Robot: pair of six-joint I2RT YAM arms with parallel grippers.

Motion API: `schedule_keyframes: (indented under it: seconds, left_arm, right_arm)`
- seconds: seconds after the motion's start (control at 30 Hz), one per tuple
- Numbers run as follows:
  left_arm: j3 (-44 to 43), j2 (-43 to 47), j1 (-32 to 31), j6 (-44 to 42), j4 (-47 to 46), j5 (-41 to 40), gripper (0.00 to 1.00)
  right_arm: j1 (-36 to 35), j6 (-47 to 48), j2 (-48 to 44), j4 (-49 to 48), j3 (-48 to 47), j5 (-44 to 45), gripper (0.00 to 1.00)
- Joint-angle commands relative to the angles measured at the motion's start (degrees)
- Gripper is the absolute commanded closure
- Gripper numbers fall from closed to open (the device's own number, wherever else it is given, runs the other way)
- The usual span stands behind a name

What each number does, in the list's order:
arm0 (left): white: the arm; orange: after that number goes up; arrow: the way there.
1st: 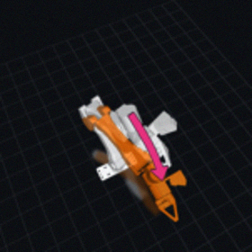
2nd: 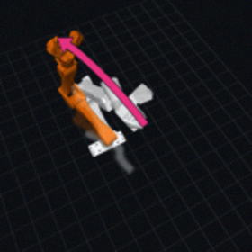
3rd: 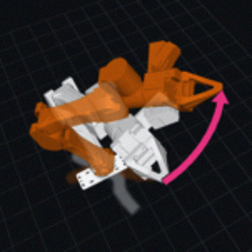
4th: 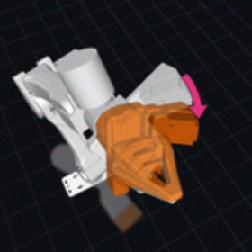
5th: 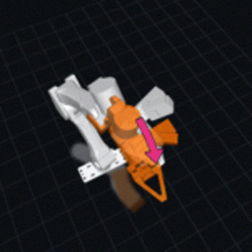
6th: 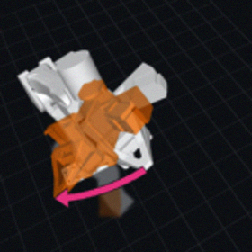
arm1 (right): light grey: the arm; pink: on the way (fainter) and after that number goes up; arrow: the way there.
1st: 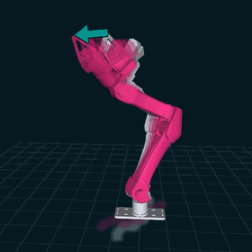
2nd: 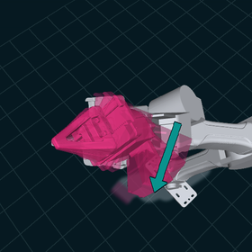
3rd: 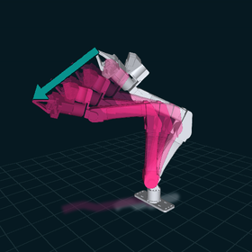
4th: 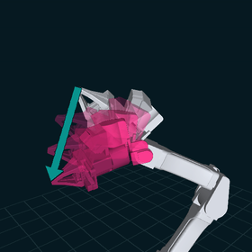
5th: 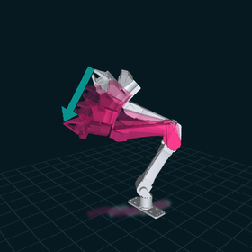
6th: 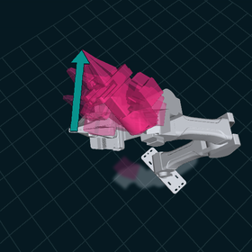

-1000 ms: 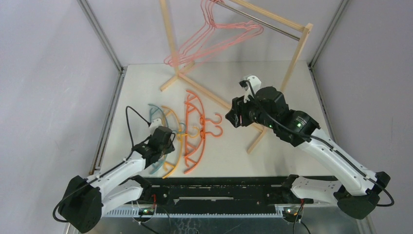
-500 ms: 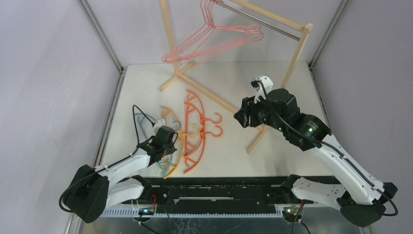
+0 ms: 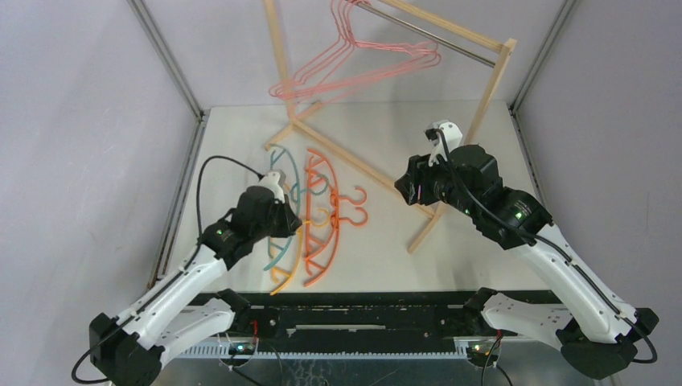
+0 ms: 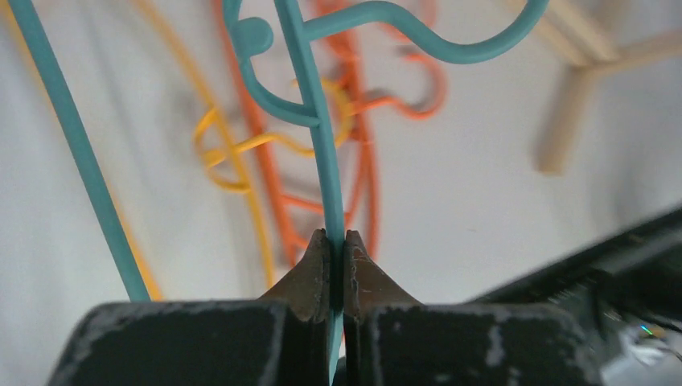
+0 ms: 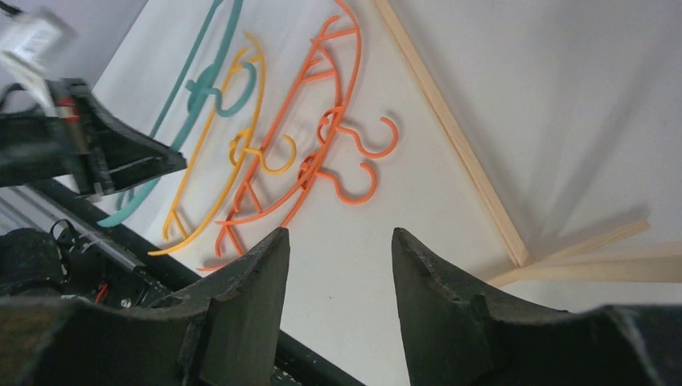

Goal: Organize the hangers

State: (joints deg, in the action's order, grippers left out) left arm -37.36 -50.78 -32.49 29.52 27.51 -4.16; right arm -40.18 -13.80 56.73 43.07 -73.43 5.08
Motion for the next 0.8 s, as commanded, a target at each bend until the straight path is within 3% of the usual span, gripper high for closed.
schedule_keyframes:
  seconds: [0.0, 0.37, 0.5, 0.77]
  left_arm:
    - [-10.36, 0.22, -0.73, -5.39, 2.09, 17.72, 1.00]
    - [-24.92, -8.81, -4.86, -3.38, -3.40, 40.46, 1.00]
    - [-31.68, -13.79, -5.38, -3.53, -5.18, 44.52, 1.00]
    - [-53.97, -29.65, -5.39, -3.33, -5.28, 50.68, 1.00]
  right_arm:
    - [1.29, 0.12, -1.70, -2.72, -0.48, 4.08, 0.42]
    - [3.92, 4.94, -3.51, -0.21, -7.08, 10.52, 0.42]
    - [5.01, 6.50, -4.05, -0.12, -9.19, 12.21, 0.41]
    - [5.70, 8.51, -5.79, -0.54, -11.11, 16.63, 0.41]
